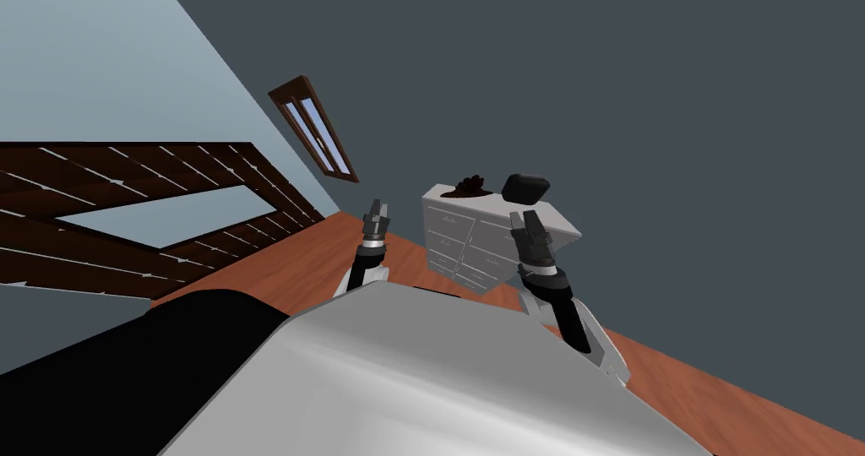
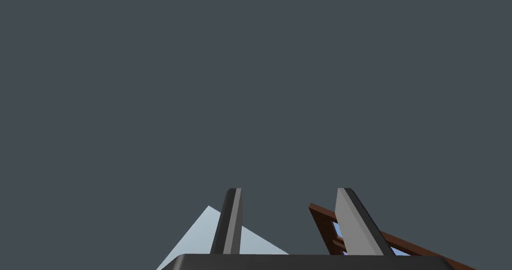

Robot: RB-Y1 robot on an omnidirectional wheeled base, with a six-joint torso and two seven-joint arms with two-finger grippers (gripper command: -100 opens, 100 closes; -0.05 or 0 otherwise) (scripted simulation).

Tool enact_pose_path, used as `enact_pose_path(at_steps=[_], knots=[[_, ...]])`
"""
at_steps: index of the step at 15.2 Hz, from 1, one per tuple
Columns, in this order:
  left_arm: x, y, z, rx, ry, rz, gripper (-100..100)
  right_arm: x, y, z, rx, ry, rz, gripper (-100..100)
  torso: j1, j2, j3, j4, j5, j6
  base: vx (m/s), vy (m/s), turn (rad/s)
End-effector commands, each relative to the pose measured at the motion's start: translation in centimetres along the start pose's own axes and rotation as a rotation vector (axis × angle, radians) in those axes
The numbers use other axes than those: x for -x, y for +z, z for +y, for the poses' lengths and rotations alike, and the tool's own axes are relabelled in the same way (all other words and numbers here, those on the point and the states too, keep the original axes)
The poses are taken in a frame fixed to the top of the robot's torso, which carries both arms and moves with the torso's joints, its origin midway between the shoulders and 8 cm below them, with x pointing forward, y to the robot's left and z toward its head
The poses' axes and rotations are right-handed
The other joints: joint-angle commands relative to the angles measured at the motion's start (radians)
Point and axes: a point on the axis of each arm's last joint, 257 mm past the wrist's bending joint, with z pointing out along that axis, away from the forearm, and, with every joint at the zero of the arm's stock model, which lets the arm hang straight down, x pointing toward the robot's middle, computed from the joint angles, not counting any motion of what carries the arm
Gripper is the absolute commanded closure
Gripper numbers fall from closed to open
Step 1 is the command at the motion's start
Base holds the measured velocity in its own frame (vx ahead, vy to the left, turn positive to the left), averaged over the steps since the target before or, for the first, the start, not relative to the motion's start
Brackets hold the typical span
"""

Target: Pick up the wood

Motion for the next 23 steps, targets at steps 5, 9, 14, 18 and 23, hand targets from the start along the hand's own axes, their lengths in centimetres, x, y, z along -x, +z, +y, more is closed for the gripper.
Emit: enact_pose_path(at_steps=[5,9,14,18,23], knots=[[0.0,0.0,0.0,0.0,0.0,0.0,0,-1.6,0.0,-0.5,0.021,-0.032,0.128,-100,0.0,0.0,0.0,0.0,0.0,0.0,-0.013,0.024,0.074],[0.0,0.0,0.0,0.0,0.0,0.0,0,-2.5,0.0,-0.9,0.033,-0.053,0.206,-100,0.0,0.0,0.0,0.0,0.0,0.0,-0.01,0.023,0.084],[0.0,0.0,0.0,0.0,0.0,0.0,0,-3.3,-0.2,-1.4,0.045,-0.077,0.287,-100,0.0,0.0,0.0,0.0,0.0,0.0,-0.007,0.023,0.066],[0.0,0.0,0.0,0.0,0.0,0.0,0,-4.0,-0.4,-2.0,0.055,-0.104,0.369,-100,0.0,-0.001,-0.001,0.0,0.0,0.0,-0.002,0.024,0.092],[0.0,0.0,0.0,0.0,0.0,0.0,0,-4.6,-0.7,-3.3,0.067,-0.144,0.481,-100,-0.001,-0.001,-0.001,0.0,0.0,0.001,0.0,0.026,0.105]])
